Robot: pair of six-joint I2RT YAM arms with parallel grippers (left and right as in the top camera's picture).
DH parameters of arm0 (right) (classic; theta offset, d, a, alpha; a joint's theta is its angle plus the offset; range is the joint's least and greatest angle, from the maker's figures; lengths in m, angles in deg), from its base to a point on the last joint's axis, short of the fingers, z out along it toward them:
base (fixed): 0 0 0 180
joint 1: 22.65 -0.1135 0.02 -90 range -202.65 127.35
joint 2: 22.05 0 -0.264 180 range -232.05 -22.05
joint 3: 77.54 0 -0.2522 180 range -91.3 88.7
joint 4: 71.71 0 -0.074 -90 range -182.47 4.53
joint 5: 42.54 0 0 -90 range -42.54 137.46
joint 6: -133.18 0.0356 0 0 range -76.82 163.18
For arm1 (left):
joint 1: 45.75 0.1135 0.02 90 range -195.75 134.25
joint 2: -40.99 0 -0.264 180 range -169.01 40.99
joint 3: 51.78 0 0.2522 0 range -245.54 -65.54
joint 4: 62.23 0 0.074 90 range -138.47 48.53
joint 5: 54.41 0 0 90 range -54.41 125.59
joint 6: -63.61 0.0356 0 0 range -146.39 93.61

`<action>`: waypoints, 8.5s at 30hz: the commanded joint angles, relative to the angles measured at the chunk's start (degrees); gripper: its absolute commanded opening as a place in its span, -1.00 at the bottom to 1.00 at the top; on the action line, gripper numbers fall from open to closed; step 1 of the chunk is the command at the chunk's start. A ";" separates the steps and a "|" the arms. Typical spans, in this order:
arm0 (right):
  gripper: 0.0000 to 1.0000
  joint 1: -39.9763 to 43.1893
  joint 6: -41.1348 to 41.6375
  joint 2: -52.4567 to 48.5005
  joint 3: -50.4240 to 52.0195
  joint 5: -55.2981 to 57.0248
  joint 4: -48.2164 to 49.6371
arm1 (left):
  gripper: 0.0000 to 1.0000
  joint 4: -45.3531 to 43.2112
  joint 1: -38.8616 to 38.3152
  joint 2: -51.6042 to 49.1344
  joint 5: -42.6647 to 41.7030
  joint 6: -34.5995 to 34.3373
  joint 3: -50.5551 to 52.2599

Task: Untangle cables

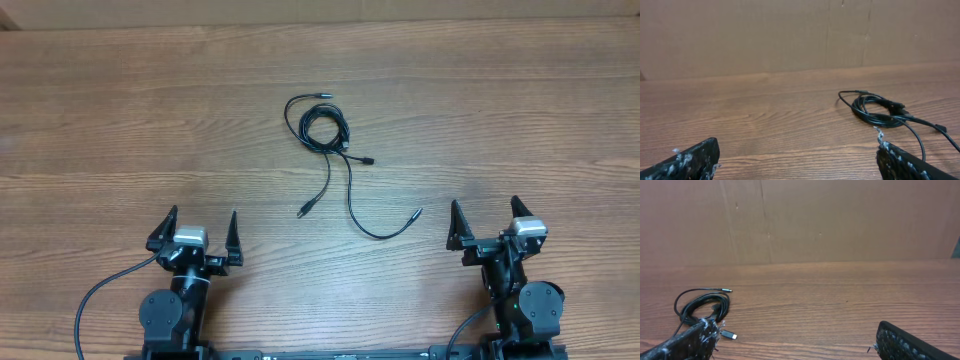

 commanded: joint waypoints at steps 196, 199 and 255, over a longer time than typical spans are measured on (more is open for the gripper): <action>1.00 0.37 4.76 -70.03 -68.46 -9.38 -48.85 | -0.92 33.51 -26.64 -114.25 3.02 -33.35 -87.95; 1.00 0.37 4.76 -70.27 -68.43 -14.29 -46.58 | -0.92 38.58 -26.36 -109.31 -9.22 -23.47 -93.42; 1.00 -1.40 4.79 -76.70 -68.39 -13.29 -44.96 | 0.07 40.19 -24.83 -118.27 -2.14 -28.24 -98.53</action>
